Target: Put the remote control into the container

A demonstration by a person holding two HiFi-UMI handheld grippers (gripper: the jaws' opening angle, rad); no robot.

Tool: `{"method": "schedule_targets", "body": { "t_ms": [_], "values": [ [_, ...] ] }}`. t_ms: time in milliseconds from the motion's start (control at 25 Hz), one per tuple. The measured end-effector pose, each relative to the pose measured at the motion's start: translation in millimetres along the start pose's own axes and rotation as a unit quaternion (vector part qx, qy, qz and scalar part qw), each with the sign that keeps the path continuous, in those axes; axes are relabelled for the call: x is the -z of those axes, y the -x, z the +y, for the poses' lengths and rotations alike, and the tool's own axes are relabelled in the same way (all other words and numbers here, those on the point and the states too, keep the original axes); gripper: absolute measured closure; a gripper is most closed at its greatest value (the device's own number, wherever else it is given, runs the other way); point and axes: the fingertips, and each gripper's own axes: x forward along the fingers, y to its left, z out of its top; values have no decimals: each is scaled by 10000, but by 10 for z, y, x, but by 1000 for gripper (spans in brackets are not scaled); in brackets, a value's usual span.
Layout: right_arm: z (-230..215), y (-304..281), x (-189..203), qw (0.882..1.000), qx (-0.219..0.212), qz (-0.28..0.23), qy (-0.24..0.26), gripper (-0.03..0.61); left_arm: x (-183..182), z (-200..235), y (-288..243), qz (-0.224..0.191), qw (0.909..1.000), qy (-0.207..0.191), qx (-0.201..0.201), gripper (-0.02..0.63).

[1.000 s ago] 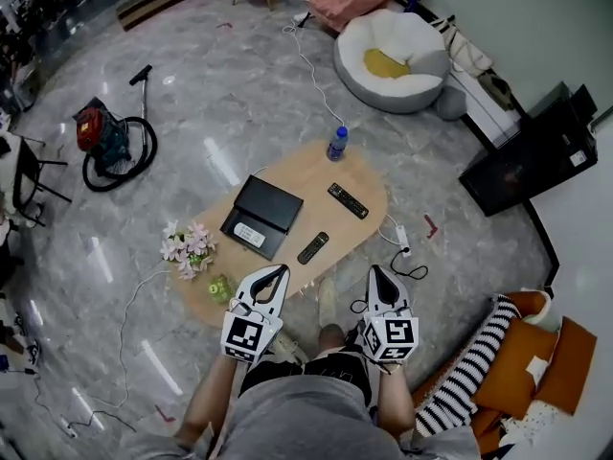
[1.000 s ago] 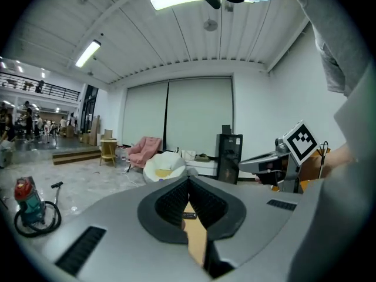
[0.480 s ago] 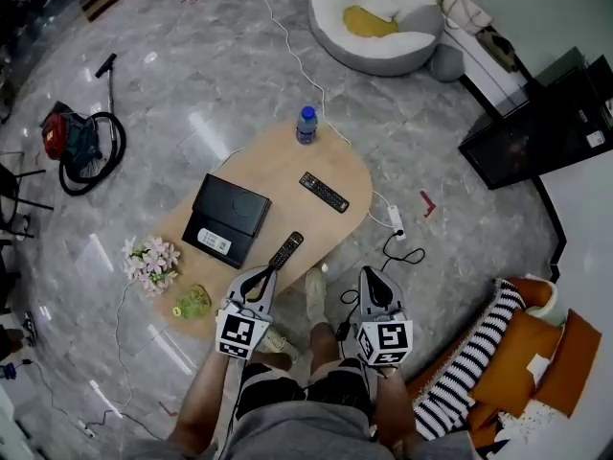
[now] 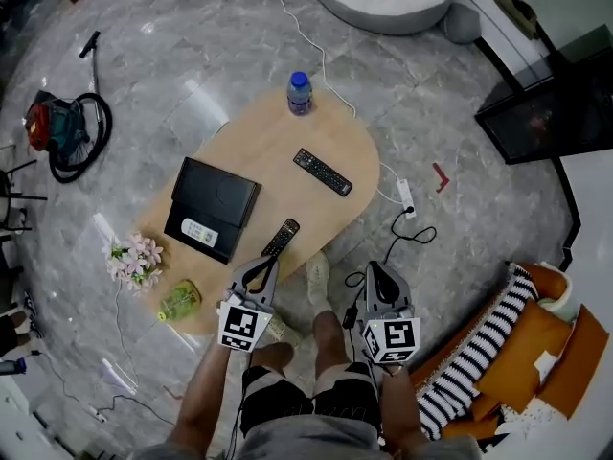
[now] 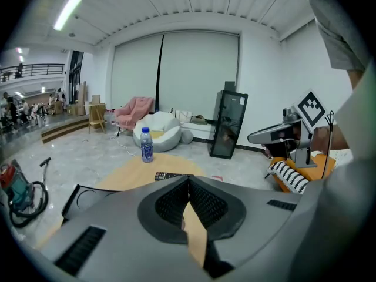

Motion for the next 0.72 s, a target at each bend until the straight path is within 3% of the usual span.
{"method": "schedule_targets", "body": {
  "t_ms": [720],
  "values": [
    [-177,-563,899,9981,-179,556,-213,568,1015,259,-706,651,9976,222,-72,605]
  ]
}}
